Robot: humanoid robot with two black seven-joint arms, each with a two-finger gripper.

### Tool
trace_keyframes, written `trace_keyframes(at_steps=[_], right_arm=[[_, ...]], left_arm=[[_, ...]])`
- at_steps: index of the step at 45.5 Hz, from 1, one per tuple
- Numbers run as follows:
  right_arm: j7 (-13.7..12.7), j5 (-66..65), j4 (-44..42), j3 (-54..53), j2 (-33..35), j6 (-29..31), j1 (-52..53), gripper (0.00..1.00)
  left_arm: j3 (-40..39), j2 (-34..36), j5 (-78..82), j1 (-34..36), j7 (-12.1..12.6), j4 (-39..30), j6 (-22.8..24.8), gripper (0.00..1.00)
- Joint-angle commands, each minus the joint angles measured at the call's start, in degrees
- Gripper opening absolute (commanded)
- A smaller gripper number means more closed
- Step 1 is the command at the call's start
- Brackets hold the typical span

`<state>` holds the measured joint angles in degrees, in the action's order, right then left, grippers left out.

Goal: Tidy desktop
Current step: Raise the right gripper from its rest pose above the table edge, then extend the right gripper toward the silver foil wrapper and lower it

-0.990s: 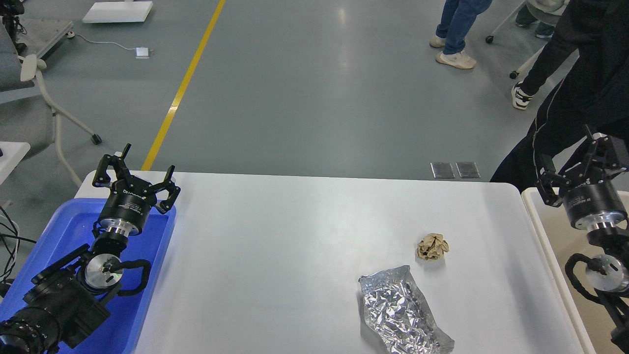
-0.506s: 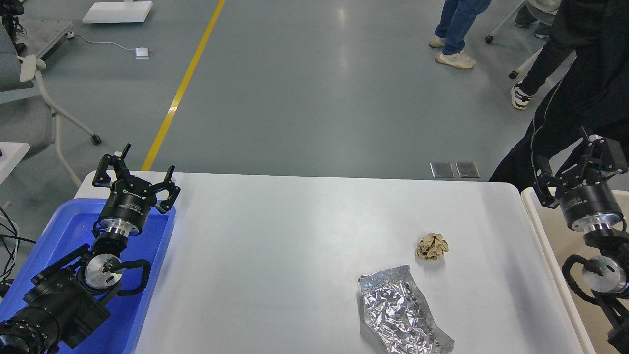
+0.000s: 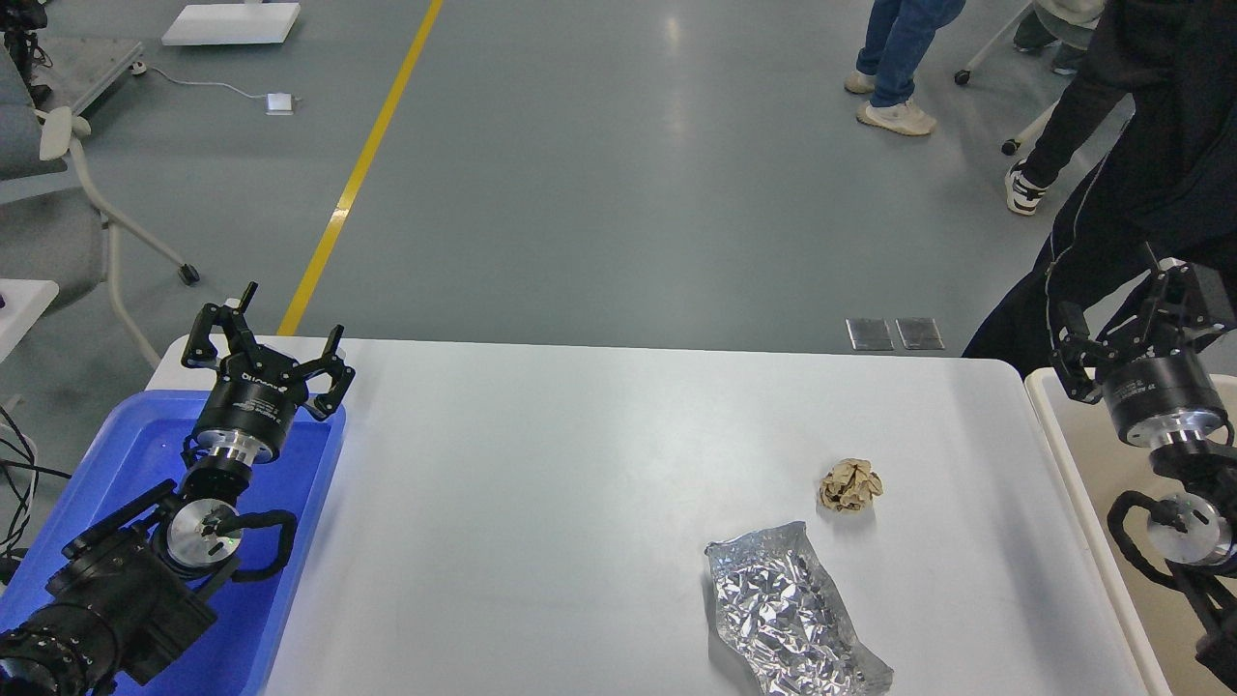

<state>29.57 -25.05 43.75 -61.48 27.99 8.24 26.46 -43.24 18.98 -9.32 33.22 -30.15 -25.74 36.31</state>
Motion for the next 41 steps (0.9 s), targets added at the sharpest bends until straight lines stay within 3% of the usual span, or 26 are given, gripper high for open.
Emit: trace_keyframes(at_steps=[1,8,19,24,32,41], right_arm=[[-0.3,-0.5,0.3,21.5,8.3,0.1,5.5,1.00],[-0.3,0.5,0.4,45.9,12.4,-0.7,15.2,1.00],[-0.3,-0.1,3.8,49.4,19.5,0.5,19.7,1.00],[-0.2,-2.5,8.8,56.4,23.2,1.2,24.1,1.00],[-0.2,-14.7,15.3,68.0,25.6,0.5,34.3,1.00],[-0.2,-32.0,18.5,69.3,27.2,0.4,39.3,0.99]], left_arm=[[0.0,0.0,0.0,0.0,0.0,0.0,-0.1,1.00],[0.0,0.0,0.0,0.0,0.0,0.0,0.0,1.00],[0.0,0.0,0.0,0.0,0.0,0.0,0.0,1.00],[0.0,0.0,0.0,0.0,0.0,0.0,0.0,1.00],[0.0,0.0,0.0,0.0,0.0,0.0,0.0,1.00],[0.0,0.0,0.0,0.0,0.0,0.1,0.0,1.00]])
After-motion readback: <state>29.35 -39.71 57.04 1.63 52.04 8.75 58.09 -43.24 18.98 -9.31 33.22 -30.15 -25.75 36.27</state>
